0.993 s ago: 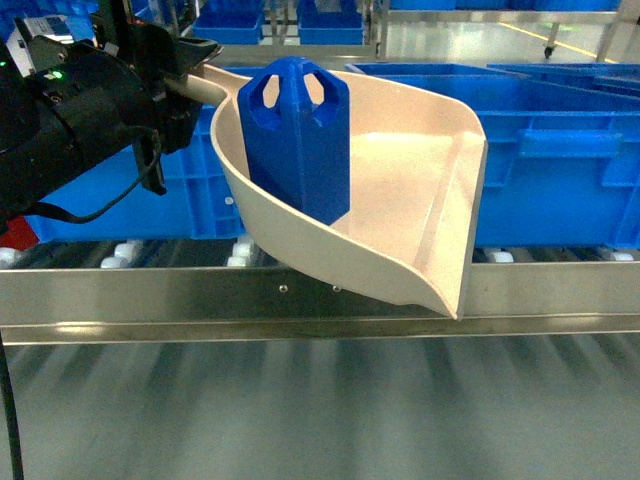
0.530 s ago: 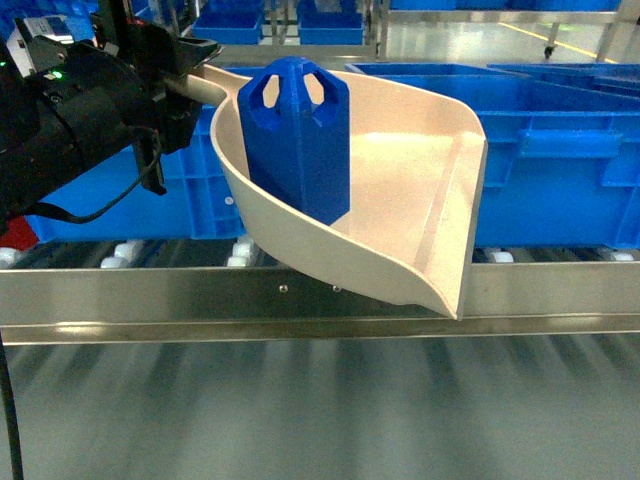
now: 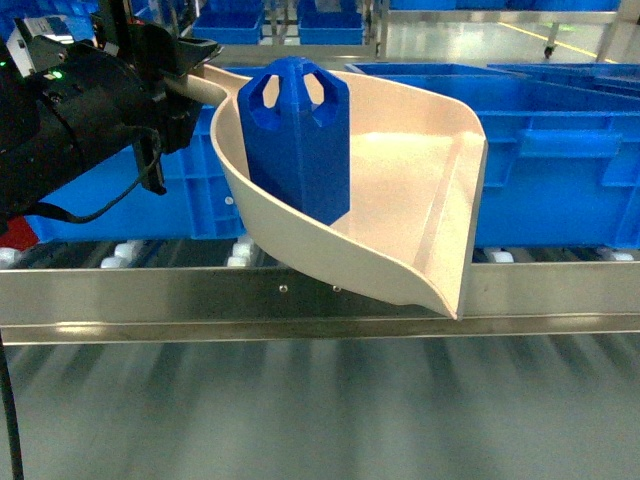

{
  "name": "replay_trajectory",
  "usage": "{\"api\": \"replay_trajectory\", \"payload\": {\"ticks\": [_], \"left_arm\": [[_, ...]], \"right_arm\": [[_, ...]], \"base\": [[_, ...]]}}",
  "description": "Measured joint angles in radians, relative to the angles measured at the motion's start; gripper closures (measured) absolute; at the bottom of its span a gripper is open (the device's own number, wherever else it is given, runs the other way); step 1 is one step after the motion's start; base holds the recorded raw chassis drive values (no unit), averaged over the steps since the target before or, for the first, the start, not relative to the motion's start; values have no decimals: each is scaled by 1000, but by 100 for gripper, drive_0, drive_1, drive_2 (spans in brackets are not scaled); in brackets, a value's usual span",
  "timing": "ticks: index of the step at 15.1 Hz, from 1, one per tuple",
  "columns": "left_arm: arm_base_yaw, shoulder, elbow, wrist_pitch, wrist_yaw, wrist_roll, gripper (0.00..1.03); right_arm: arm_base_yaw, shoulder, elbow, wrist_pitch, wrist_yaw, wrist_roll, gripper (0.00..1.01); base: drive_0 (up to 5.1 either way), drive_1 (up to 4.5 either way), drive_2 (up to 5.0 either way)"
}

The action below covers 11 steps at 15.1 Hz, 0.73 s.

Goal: Place part in tray to right shelf

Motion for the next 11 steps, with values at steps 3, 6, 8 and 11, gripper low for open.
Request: {"api": "replay_trajectory", "payload": {"ticks": [3, 6, 8, 11], "left_arm": [[0, 0, 0, 0, 0, 0, 90], [0, 0, 0, 0, 0, 0, 90], [0, 0, 0, 0, 0, 0, 90], [0, 0, 0, 0, 0, 0, 90]], "right_arm": [[0, 0, 0, 0, 0, 0, 3], [0, 0, 0, 0, 0, 0, 3], [0, 0, 0, 0, 0, 0, 3], [0, 0, 0, 0, 0, 0, 3]], "base": [[0, 0, 0], [0, 0, 0], [0, 0, 0], [0, 0, 0]]}}
